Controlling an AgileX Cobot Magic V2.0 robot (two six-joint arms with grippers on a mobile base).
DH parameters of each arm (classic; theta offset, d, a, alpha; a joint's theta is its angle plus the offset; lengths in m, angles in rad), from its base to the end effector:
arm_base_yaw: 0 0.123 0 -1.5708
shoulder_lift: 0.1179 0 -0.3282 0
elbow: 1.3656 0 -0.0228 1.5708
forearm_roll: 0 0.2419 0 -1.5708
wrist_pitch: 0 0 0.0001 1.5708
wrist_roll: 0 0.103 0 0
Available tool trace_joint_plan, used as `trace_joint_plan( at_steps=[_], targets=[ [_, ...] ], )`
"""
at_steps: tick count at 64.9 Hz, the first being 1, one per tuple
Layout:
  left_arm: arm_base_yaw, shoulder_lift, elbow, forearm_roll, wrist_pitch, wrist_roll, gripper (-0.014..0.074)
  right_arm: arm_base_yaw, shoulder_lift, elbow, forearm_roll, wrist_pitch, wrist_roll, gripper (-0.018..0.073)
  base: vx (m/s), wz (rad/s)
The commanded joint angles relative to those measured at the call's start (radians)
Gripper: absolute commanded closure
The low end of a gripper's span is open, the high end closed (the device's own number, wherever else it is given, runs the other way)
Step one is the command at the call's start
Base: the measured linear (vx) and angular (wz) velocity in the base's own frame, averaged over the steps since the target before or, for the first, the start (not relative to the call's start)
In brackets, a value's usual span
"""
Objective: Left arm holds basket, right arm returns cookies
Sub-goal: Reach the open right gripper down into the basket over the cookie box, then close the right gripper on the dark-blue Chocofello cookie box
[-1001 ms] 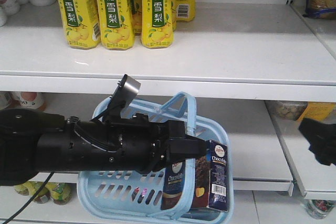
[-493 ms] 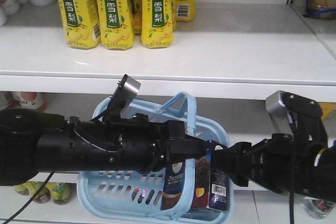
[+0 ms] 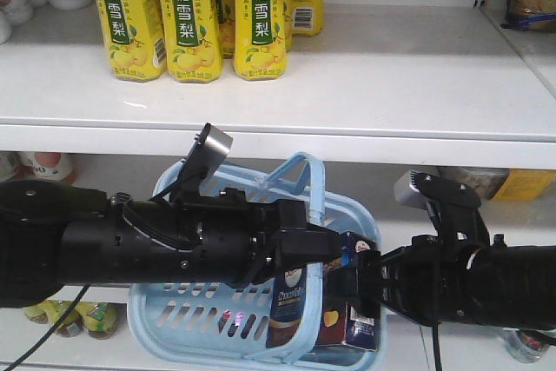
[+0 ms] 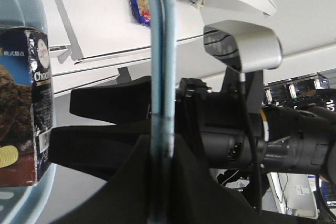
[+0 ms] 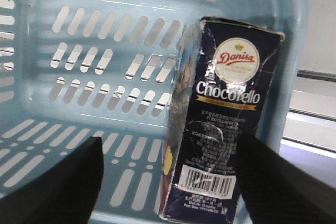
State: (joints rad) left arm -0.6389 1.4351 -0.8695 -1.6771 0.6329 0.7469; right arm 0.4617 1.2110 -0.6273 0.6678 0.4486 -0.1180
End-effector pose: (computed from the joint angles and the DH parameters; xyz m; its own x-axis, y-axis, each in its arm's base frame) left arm 0.2015 -0.2252 0.3276 -0.9295 -0.1322 -0.3442 0.2737 0.3782 -0.8843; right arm 0.1755 0.1183 0.2714 -0.8754 0.0801 -0.4768 -0.1901 0.8497 0.4918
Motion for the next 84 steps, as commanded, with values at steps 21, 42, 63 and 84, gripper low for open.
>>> trace_joint_plan(
  at_steps=[21, 42, 63, 84],
  targets=[
    [0.003, -0.045, -0.029, -0.095, 0.010, 0.019, 0.0602, 0.003, 0.029, -0.032, 0.017, -0.070, -0.021, 0.0013, 0.00, 0.00],
    [0.003, -0.045, -0.029, -0.095, 0.010, 0.019, 0.0602, 0.003, 0.080, -0.032, 0.029, -0.096, -0.044, 0.0013, 0.00, 0.00],
    [0.003, -0.045, -0.029, -0.095, 0.010, 0.019, 0.0602, 0.003, 0.114, -0.032, 0.203, -0.095, -0.211, 0.0013, 0.00, 0.00],
    [0.003, -0.045, -0.029, -0.095, 0.010, 0.019, 0.0602, 0.003, 0.168, -0.047, 0.447, -0.084, -0.466, 0.0013, 0.00, 0.00]
  ],
)
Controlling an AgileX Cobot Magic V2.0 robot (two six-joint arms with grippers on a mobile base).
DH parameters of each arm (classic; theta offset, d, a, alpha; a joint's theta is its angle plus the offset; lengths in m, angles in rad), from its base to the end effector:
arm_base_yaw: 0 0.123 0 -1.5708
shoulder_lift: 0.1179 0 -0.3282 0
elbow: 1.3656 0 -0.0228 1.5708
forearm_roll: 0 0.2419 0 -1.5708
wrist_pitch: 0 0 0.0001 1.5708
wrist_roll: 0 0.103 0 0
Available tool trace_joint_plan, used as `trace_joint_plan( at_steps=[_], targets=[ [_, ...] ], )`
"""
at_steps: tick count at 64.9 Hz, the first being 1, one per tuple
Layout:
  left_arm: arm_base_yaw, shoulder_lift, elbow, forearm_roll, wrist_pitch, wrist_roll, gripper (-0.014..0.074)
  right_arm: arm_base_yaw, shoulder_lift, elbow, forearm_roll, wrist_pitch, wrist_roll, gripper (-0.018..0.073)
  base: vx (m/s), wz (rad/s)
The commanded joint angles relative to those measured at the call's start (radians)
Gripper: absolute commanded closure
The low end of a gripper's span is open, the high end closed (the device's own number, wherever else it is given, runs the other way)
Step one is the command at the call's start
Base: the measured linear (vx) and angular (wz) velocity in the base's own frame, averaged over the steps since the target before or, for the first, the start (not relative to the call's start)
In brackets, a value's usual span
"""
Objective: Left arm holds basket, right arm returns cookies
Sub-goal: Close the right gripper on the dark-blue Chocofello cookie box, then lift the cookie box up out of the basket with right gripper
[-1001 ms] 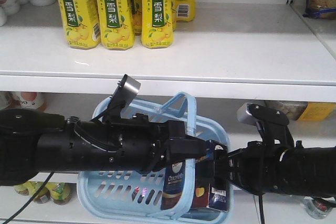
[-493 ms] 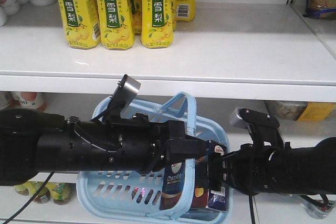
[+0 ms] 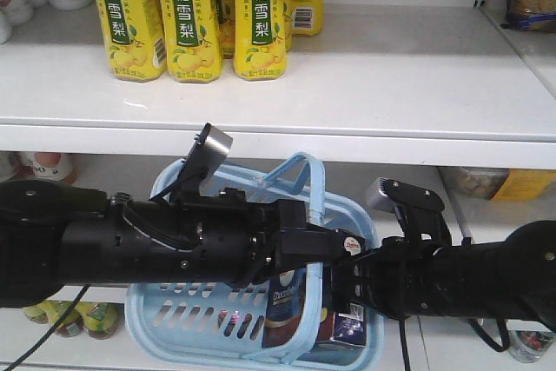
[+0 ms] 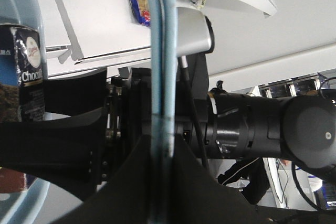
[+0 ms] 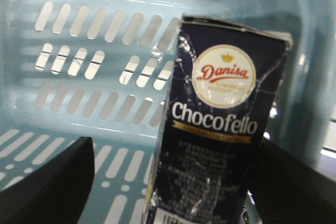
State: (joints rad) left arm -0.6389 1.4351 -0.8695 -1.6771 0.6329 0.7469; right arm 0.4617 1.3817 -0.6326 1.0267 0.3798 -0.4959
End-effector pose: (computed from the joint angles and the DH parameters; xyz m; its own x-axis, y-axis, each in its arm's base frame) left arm 0.2015 -0.2252 0.3276 -0.9295 -0.1322 -0.3442 0.2737 0.3782 -0.8843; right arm 0.2045 0.1384 0.2453 -0.8886 0.0634 -0.4544 -0.2077 0.8275 0.5216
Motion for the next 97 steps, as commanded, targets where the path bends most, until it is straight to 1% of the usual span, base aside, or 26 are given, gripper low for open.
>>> trace_joint_plan(
  at_steps=[1, 5, 18, 34, 50, 64, 71, 77, 83, 97],
  targets=[
    [0.003, -0.045, -0.029, -0.095, 0.010, 0.019, 0.0602, 0.003, 0.005, -0.047, 0.094, -0.013, -0.094, 0.0013, 0.00, 0.00],
    [0.003, -0.045, -0.029, -0.095, 0.010, 0.019, 0.0602, 0.003, 0.031, -0.063, 0.108, 0.003, -0.114, 0.0013, 0.00, 0.00],
    [0.003, -0.045, -0.029, -0.095, 0.010, 0.019, 0.0602, 0.003, 0.116, -0.119, 0.101, 0.026, -0.116, 0.0020, 0.00, 0.00],
    [0.003, -0.045, -0.029, -0.095, 0.010, 0.019, 0.0602, 0.003, 0.185, -0.139, 0.067, 0.020, -0.119, 0.0087, 0.00, 0.00],
    [0.003, -0.045, -0.029, -0.095, 0.010, 0.019, 0.0602, 0.003, 0.200, -0.139, 0.062, 0.021, -0.156, 0.0183, 0.00, 0.00],
    [0.003, -0.045, -0.029, -0.095, 0.010, 0.019, 0.0602, 0.003, 0.198, -0.139, 0.075, 0.020, -0.154, 0.0329, 0.00, 0.00],
    [0.003, -0.045, -0.029, -0.095, 0.010, 0.019, 0.0602, 0.003, 0.188, -0.139, 0.080, 0.019, -0.154, 0.0375, 0.00, 0.00],
    [0.003, -0.045, -0.029, -0.095, 0.010, 0.019, 0.0602, 0.003, 0.167, -0.137, 0.080, 0.010, -0.149, 0.0384, 0.00, 0.00],
    [0.003, -0.045, -0.029, -0.095, 0.010, 0.019, 0.0602, 0.002, 0.135, -0.138, 0.071, 0.000, -0.116, 0.0384, 0.00, 0.00],
    [0.003, -0.045, -0.029, -0.095, 0.010, 0.019, 0.0602, -0.019, 0.040, -0.134, 0.002, 0.023, -0.041, 0.0383, 0.00, 0.00]
  ],
)
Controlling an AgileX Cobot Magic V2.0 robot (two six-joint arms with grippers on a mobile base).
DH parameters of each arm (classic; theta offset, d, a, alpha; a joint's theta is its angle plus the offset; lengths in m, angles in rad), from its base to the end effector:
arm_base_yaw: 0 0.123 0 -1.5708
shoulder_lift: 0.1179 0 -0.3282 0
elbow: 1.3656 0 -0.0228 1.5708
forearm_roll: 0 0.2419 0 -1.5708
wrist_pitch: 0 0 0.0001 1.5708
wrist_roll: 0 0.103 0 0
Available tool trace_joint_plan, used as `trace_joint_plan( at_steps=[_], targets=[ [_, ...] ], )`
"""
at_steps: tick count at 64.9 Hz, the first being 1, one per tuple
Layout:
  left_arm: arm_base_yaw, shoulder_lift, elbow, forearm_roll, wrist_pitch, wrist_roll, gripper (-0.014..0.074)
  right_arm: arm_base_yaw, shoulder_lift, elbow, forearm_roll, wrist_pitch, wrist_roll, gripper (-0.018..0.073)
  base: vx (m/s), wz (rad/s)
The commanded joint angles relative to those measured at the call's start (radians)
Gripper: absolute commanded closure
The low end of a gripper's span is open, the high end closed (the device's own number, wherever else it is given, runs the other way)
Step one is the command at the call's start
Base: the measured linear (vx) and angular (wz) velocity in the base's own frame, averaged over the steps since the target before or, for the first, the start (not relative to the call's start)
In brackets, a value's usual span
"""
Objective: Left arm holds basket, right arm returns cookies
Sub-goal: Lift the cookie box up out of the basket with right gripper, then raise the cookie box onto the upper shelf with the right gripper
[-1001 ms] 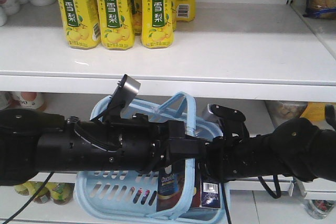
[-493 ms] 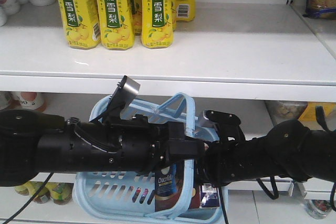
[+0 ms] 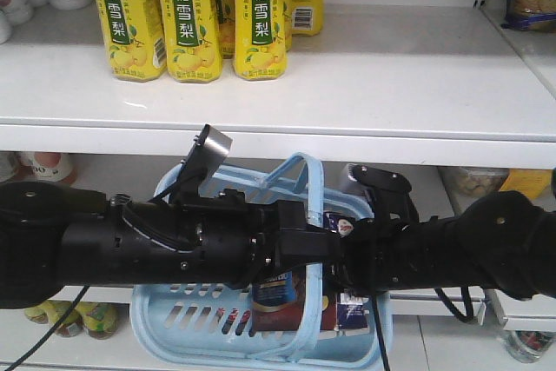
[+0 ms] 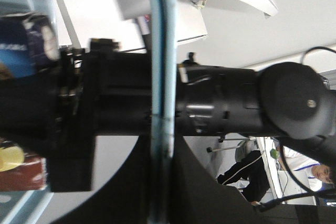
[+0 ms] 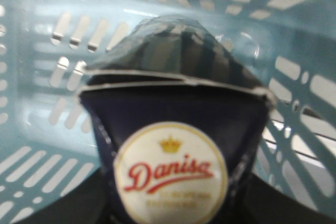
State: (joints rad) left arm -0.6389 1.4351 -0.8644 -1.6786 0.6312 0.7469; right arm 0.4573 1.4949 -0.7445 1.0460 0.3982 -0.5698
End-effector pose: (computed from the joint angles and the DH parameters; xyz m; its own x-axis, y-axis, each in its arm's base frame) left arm 0.2012 -0.2248 0.3261 -0.9308 -0.1333 -0.3403 0.2688 0.3812 -0.8845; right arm 0.2367 0.1551 0.2457 -0.8807 0.0140 -0.4734 -0.2593 0.8222 0.5067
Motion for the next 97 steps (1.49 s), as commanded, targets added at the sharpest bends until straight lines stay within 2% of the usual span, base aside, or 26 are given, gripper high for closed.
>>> trace_joint_plan(
  at_steps=[1, 48, 62, 75, 86, 97],
  targets=[
    [0.003, -0.045, -0.034, -0.093, 0.011, 0.019, 0.0602, -0.016, -0.076, -0.022, -0.020, 0.007, 0.036, 0.0383, 0.00, 0.00],
    [0.003, -0.045, -0.034, -0.093, 0.011, 0.019, 0.0602, -0.021, -0.399, -0.022, -0.607, 0.139, 0.511, 0.0378, 0.00, 0.00],
    [0.003, -0.045, -0.034, -0.093, 0.011, 0.019, 0.0602, -0.021, -0.494, -0.022, -0.737, 0.185, 0.595, 0.0377, 0.00, 0.00],
    [0.003, -0.045, -0.034, -0.093, 0.011, 0.019, 0.0602, -0.021, -0.632, -0.040, -0.909, 0.291, 0.679, 0.0377, 0.00, 0.00],
    [0.003, -0.045, -0.034, -0.093, 0.011, 0.019, 0.0602, -0.021, -0.732, -0.136, -1.012, 0.386, 0.713, 0.0377, 0.00, 0.00],
    [0.003, -0.045, -0.034, -0.093, 0.011, 0.019, 0.0602, -0.019, -0.760, -0.258, -1.085, 0.422, 0.718, 0.0377, 0.00, 0.00]
  ],
)
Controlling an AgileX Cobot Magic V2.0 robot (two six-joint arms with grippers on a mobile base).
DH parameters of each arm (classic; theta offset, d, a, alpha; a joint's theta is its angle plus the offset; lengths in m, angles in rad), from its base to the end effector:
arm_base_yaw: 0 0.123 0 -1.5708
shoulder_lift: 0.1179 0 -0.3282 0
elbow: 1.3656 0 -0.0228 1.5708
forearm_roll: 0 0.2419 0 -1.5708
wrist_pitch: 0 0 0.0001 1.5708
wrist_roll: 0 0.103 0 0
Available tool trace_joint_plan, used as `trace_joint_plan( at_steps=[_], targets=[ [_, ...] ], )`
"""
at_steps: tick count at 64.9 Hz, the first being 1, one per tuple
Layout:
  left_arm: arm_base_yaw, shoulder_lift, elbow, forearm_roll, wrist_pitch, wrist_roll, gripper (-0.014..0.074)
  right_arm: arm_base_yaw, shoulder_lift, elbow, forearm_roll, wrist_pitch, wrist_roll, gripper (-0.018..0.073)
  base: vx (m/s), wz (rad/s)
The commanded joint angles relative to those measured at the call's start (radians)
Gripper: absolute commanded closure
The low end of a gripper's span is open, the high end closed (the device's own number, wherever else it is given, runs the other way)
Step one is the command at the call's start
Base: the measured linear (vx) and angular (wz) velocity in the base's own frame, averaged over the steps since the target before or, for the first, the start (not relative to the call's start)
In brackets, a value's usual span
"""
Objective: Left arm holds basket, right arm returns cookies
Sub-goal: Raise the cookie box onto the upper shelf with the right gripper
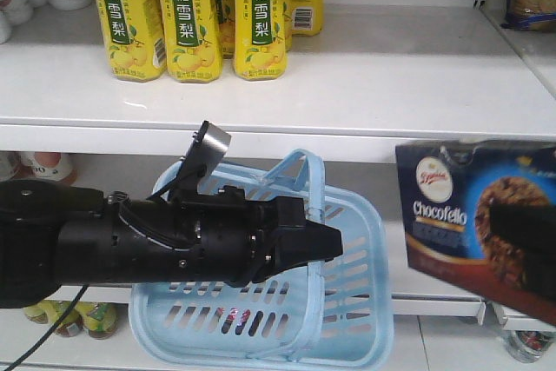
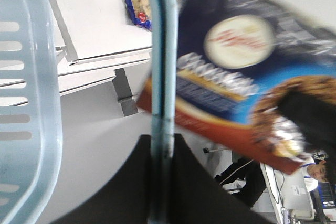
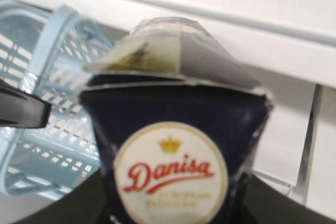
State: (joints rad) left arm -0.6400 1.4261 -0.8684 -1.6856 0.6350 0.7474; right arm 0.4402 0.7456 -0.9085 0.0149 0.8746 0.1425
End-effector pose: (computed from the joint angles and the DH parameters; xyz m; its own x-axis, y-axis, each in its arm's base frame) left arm 0.1997 -0.2244 0.3305 -0.9288 -0.1369 -0.3444 0.2751 0.3682 -0.8881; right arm 0.0890 0.0432 0.3942 -0.5885 -0.1098 -0.8010 -0.3494 0.9280 0.1295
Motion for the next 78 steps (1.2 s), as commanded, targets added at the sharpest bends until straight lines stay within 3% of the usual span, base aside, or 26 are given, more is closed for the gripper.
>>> trace_joint_plan(
  at_steps=[1, 11, 27, 46, 60, 78],
  targets=[
    [0.004, -0.036, -0.030, -0.086, 0.008, 0.018, 0.0602, -0.002, -0.010, -0.104, -0.065, -0.055, 0.007, 0.0377, 0.00, 0.00],
    [0.004, -0.036, -0.030, -0.086, 0.008, 0.018, 0.0602, -0.002, -0.009, -0.175, -0.241, -0.148, 0.065, 0.0377, 0.00, 0.00],
    [0.004, -0.036, -0.030, -0.086, 0.008, 0.018, 0.0602, -0.002, 0.067, -0.180, -0.534, -0.237, 0.388, 0.0375, 0.00, 0.00],
    [0.004, -0.036, -0.030, -0.086, 0.008, 0.018, 0.0602, -0.008, 0.248, -0.197, -0.661, -0.319, 0.519, 0.0374, 0.00, 0.00],
    [0.004, -0.036, -0.030, -0.086, 0.008, 0.018, 0.0602, -0.175, 0.349, -0.250, -0.639, -0.394, 0.570, 0.0374, 0.00, 0.00],
    [0.004, -0.036, -0.030, -0.086, 0.008, 0.018, 0.0602, -0.350, 0.463, -0.250, -0.472, -0.527, 0.441, 0.0374, 0.00, 0.00]
  ],
)
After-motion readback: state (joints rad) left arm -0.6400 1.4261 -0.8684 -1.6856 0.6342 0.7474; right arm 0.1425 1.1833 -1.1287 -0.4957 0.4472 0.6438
